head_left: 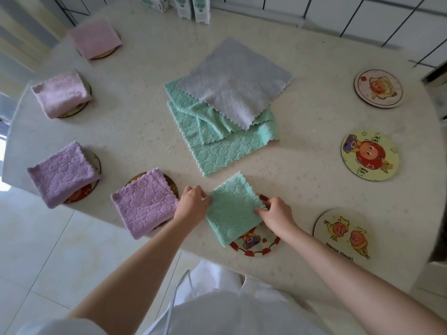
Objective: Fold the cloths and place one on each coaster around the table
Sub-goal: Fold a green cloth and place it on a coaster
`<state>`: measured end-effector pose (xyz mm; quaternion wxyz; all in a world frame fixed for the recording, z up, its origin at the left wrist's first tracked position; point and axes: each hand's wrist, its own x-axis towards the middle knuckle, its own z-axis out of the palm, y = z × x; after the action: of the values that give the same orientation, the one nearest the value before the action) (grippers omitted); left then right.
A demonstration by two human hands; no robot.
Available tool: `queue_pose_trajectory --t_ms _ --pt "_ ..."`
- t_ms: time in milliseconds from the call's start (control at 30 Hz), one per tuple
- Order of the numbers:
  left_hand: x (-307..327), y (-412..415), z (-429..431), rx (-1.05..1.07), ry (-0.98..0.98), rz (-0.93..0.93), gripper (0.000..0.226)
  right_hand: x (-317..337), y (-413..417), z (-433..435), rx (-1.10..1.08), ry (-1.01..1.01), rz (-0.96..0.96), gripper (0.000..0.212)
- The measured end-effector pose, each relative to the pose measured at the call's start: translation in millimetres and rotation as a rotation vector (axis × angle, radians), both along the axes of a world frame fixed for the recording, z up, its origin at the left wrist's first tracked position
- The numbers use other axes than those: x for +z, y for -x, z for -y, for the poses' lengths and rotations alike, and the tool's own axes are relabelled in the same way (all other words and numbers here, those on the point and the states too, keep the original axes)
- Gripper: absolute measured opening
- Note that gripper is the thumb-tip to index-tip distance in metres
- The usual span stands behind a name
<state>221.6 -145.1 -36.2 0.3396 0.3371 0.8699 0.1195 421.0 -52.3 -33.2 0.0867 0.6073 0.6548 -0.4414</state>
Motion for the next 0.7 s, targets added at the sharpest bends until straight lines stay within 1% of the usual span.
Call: queue_pose_trajectory --t_ms 100,167,233,333,467,567,700 --pt "1.7 2.1 1.5 0.043 -0.027 0.047 0.016 -1.6 -1.0 -5.1 -0.158 0.156 -0.081 0.025" --pt "4.3 4.2 1.9 0.103 -0.049 0.104 0.016 -1.5 -5.5 -7.5 -0.274 0.269 -0.173 0.025" --pt "7.3 4.5 1.9 0.183 -0.094 0.182 0.015 4.4 -11.5 -8.8 -0.337 0.323 -0.240 0.025" --pt "13.2 -1.7 2.1 0.278 -0.200 0.311 0.015 16.1 -26.0 -9.5 -0.377 0.342 -0.276 0.024" --pt "19.8 -21.0 5.4 0.275 -0.267 0.418 0.015 23.9 -55.4 -8.1 -0.391 0.310 -0.290 0.021" --pt "16.2 -36.3 13.0 0.237 -0.283 0.431 0.015 22.4 -73.4 -0.9 -0.412 0.301 -0.277 0.019" --pt "2.5 -47.6 21.0 0.210 -0.273 0.346 0.016 10.4 -83.6 10.7 -0.411 0.291 -0.263 0.020"
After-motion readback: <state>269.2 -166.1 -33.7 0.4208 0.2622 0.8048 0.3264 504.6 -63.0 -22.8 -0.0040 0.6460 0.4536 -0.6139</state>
